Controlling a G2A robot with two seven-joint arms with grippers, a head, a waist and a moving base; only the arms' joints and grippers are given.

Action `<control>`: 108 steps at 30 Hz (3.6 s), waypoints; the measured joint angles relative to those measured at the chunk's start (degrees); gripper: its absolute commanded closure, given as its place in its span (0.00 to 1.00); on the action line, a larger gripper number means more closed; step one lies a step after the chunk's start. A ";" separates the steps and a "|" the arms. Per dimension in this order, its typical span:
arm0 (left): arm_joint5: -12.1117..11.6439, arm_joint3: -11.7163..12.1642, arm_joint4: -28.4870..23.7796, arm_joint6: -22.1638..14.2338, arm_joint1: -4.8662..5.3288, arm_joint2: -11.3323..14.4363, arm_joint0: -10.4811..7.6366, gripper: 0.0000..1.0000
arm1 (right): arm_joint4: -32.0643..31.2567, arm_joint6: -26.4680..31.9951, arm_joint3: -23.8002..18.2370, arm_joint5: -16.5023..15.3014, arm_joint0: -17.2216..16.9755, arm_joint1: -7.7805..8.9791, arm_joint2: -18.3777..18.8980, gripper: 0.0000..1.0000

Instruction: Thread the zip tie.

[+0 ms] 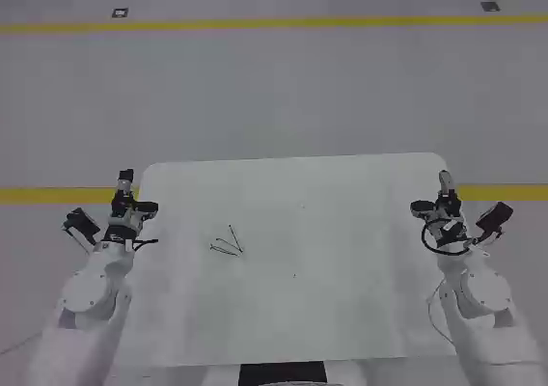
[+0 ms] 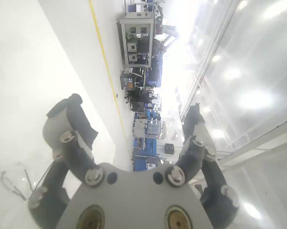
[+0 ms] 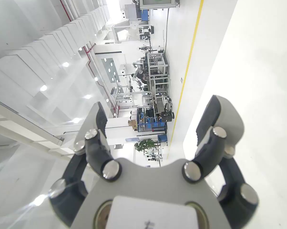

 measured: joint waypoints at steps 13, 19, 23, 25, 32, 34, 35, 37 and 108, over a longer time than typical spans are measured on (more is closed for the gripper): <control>0.00 0.00 0.00 0.00 0.00 0.00 0.00 0.00 | -22.74 7.86 -2.41 4.51 4.05 0.58 -6.51 0.00; 0.00 0.00 0.00 0.00 0.00 0.00 0.00 0.00 | -30.36 12.25 -2.97 5.25 4.84 0.68 -10.46 0.00; 0.00 0.00 0.00 0.00 0.00 0.00 0.00 0.00 | -30.16 12.09 -2.96 5.23 4.82 0.67 -10.38 0.00; 0.00 0.00 0.00 0.00 0.00 0.00 0.00 0.00 | -30.16 12.09 -2.96 5.23 4.82 0.67 -10.38 0.00; 0.00 0.00 0.00 0.00 0.00 0.00 0.00 0.00 | -34.39 16.14 -3.74 5.98 7.97 0.89 -13.43 0.00; 0.00 0.00 0.00 0.00 0.00 0.00 0.00 0.00 | -39.05 20.17 -2.63 7.26 11.28 0.78 -15.94 0.00; 0.00 0.00 0.00 0.00 0.00 0.00 0.00 0.00 | -40.95 21.77 -1.96 7.74 12.95 0.67 -17.23 0.00; 0.00 0.00 0.00 0.00 0.00 0.00 0.00 0.00 | -44.46 24.63 -0.43 8.89 16.71 0.34 -20.46 0.00; 0.00 0.00 0.00 0.00 0.00 0.00 0.00 0.00 | -58.23 64.57 36.85 3.42 62.77 -20.51 -71.18 0.00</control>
